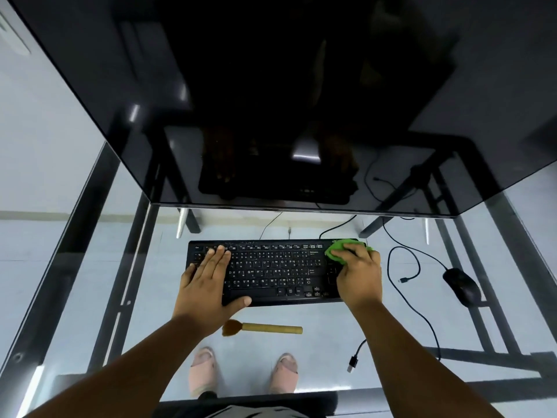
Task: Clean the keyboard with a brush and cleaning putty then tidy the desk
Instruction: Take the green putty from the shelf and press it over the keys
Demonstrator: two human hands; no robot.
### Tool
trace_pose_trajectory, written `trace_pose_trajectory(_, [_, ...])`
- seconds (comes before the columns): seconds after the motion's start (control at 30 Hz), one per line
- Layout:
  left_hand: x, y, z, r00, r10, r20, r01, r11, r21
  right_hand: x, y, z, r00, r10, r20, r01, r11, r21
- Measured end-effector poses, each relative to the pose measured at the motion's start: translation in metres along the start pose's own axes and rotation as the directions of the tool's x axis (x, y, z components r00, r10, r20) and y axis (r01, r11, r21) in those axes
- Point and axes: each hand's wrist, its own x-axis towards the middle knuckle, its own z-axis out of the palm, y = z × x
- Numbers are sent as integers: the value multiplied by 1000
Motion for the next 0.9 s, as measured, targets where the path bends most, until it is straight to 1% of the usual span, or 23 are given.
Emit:
trace_pose_trajectory(0.03, [0, 1, -1, 1000, -2, 0, 2, 1000, 3, 0, -1, 0, 1000, 19, -1, -19, 1000, 3])
trace_pose_trajectory(0.07, [-1, 1, -1, 1000, -5, 0, 5, 1000, 1, -1, -4, 1, 1000, -2, 14, 2, 1000, 11])
trace_pose_trajectory(0.17, [-1, 3, -1, 1000, -15, -19, 14, 1000, -26, -2, -10, 0, 983, -168, 81, 164, 985, 50])
trace_pose_trajectory(0.2, [-1, 4, -2, 999, -15, -31, 14, 999, -33, -2, -10, -1, 982, -173, 81, 167, 983, 79])
trace_pose_trajectory(0.3, [-2, 6, -7, 996, -29, -80, 21, 995, -94, -5, -16, -6, 998, -65, 3, 63, 976, 208])
trace_pose_trajectory(0.37, [-2, 9, -11, 994, -35, -107, 16, 985, -173, -9, -28, -8, 995, -96, 1, 91, 954, 286])
trace_pose_trajectory(0.47, [-2, 15, -16, 990, -39, -139, 3, 967, -254, -15, -46, -8, 965, -179, 189, 102, 928, 358])
trace_pose_trajectory(0.53, [-2, 17, -20, 989, -58, -136, 17, 958, -285, -15, -49, -7, 937, -191, 293, 76, 929, 361])
trace_pose_trajectory(0.57, [-3, 17, -20, 989, -61, -136, 19, 957, -291, -15, -49, -8, 930, -182, 319, 53, 926, 374])
trace_pose_trajectory(0.63, [-4, 14, -20, 988, -59, -141, 16, 958, -287, -15, -46, -10, 941, -131, 312, -20, 899, 438])
trace_pose_trajectory(0.67, [-5, 12, -19, 988, -63, -140, 20, 958, -286, -15, -44, -12, 957, -81, 278, -61, 882, 467])
trace_pose_trajectory(0.73, [-6, 10, -16, 987, -77, -138, 33, 955, -294, -14, -37, -13, 979, 70, 194, -155, 870, 468])
trace_pose_trajectory(0.77, [-6, 10, -15, 987, -82, -139, 37, 953, -299, -12, -33, -15, 972, 152, 182, -219, 871, 440])
trace_pose_trajectory(0.8, [-6, 11, -15, 987, -84, -139, 38, 951, -306, -10, -31, -17, 951, 220, 218, -292, 870, 397])
trace_pose_trajectory(0.83, [-6, 13, -15, 987, -82, -134, 36, 948, -315, -8, -29, -19, 919, 260, 297, -355, 871, 338])
trace_pose_trajectory(0.9, [-5, 19, -16, 991, -76, -106, 38, 944, -326, -5, -30, -24, 834, 281, 475, -415, 887, 204])
